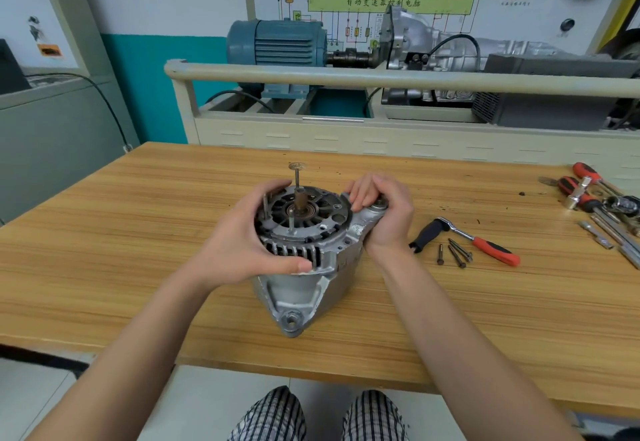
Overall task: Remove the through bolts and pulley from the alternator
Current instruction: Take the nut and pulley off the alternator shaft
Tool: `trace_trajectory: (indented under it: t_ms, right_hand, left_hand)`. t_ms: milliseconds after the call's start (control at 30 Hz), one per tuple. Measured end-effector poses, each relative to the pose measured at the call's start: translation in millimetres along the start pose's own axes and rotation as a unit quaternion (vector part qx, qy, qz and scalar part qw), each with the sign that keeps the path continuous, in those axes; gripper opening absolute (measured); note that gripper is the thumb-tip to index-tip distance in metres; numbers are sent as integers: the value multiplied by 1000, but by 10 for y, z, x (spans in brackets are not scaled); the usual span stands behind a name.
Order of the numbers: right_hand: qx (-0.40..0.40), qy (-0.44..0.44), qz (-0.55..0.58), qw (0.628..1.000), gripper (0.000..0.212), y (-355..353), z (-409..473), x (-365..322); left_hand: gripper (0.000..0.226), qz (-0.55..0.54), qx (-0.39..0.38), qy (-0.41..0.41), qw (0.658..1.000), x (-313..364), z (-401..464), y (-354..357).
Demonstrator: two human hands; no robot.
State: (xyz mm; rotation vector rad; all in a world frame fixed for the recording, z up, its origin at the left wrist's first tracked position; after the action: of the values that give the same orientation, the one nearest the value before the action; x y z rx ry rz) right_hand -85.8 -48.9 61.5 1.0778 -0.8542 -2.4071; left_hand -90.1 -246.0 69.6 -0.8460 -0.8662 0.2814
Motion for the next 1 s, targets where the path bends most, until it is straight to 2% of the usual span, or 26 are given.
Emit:
trace_trajectory:
  t_ms: [100, 167, 267, 333, 400, 433, 500, 633, 767, 867, 1000]
  right_hand:
    - [16, -51, -35, 998, 44, 23, -78, -18]
    - [30, -65, -39, 997, 44, 49, -98, -27]
    - [48, -81, -32, 995, 45, 81, -111, -40]
    - [62, -87, -28, 994, 44, 99, -126, -47]
    - [73, -92, -23, 993, 44, 117, -138, -49]
    - [76, -95, -20, 992, 43, 128, -147, -55]
    - [85, -104, -19, 991, 42, 149, -168, -67]
    - [109, -116, -30, 987, 41, 213, -215, -75]
    - [131, -113, -46, 984, 40, 305, -218, -54]
    - [156, -107, -73, 979, 40, 378, -186, -27]
    - [182, -112, -134, 968, 45, 454, -92, 11]
  left_hand:
    - [112, -51, -18, 8, 999, -43, -6, -15]
    - [114, -55, 2, 3, 998, -27, -67, -16]
    - [108, -12, 115, -74, 991, 7, -294, 78]
    - [83, 38, 229, -121, 965, 113, -527, 229]
    - [56, 121, 313, -99, 937, 276, -727, 448]
    - [50, 157, 325, -81, 929, 342, -805, 571]
    - [48, 208, 309, -55, 926, 395, -898, 791]
    - [56, 299, 250, -54, 919, 260, -894, 933]
    - [57, 317, 259, -33, 912, 107, -866, 811]
    - [45, 285, 288, -16, 914, 38, -814, 660]
    - [43, 245, 303, -21, 921, -7, -690, 503]
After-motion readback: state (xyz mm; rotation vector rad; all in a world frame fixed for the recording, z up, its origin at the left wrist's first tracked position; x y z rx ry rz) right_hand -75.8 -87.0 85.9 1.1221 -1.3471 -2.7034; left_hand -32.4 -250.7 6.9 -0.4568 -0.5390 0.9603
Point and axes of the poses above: each hand's wrist, its own z-axis towards the middle knuckle, its own y-axis out of the palm, x = y × z, the point moved 3 cm from there along z, towards the middle knuckle, and after that the axes turned 15 degrees about z, right-handed, at the moved point
